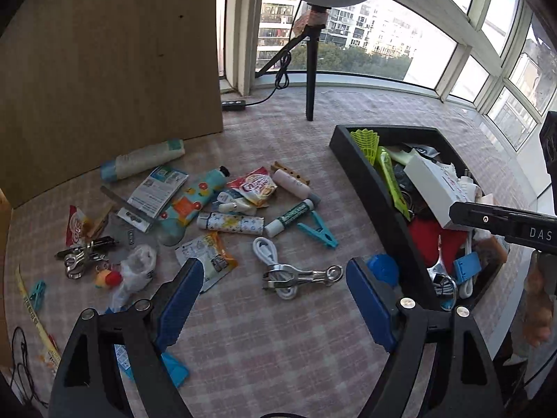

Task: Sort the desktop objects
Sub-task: 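Move the left gripper back over the table toward the plastic bag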

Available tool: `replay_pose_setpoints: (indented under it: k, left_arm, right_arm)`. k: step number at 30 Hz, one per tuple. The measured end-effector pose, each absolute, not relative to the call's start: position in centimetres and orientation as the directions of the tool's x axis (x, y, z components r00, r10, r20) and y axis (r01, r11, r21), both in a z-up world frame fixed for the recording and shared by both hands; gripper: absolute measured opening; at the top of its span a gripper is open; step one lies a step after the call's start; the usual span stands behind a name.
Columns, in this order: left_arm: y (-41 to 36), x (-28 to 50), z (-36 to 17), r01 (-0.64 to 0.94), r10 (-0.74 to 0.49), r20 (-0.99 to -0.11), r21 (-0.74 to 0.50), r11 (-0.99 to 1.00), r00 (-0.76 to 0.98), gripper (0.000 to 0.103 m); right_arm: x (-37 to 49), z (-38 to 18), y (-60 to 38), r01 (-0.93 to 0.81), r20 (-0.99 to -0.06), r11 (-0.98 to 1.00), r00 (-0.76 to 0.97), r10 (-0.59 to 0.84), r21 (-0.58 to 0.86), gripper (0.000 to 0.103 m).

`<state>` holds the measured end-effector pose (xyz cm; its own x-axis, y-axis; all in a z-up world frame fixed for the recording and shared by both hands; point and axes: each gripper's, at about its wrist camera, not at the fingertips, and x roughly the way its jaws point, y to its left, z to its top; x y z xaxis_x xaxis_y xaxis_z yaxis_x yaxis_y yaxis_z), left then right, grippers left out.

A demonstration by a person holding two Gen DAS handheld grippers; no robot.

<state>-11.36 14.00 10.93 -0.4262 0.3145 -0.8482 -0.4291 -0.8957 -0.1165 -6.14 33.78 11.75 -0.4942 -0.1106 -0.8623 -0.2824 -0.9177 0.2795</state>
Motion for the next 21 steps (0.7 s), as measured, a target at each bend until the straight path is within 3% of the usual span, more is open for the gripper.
replay_pose_setpoints:
  k: [5,12,21]
  left_arm:
    - [7.8,-12.8,8.3,-0.310,0.237,-0.882,-0.111,-0.944,-0.407,0.065]
    - [3.5,-14.3,5.9,-0.262,0.180,-0.906,-0.080,-0.962,-0.382,0.062]
    - [3.4,-15.3,4.1,-0.305,0.158,-0.918,-0.043,-0.951,-0.364,0.059]
  right_arm:
    - [-8.7,10.2,29.7,-0.201,-0.875,-0.937,-0.454,-0.170,0.287,0.049]
    - [-12.3,8.9,25.0,-0.096,-0.896,-0.958,-0.388,-0.215,0.271,0.047]
    - [-17.1,7.1,22.2,-0.083,-0.914,-0.952,-0.317,-0.254,0.293,0.042]
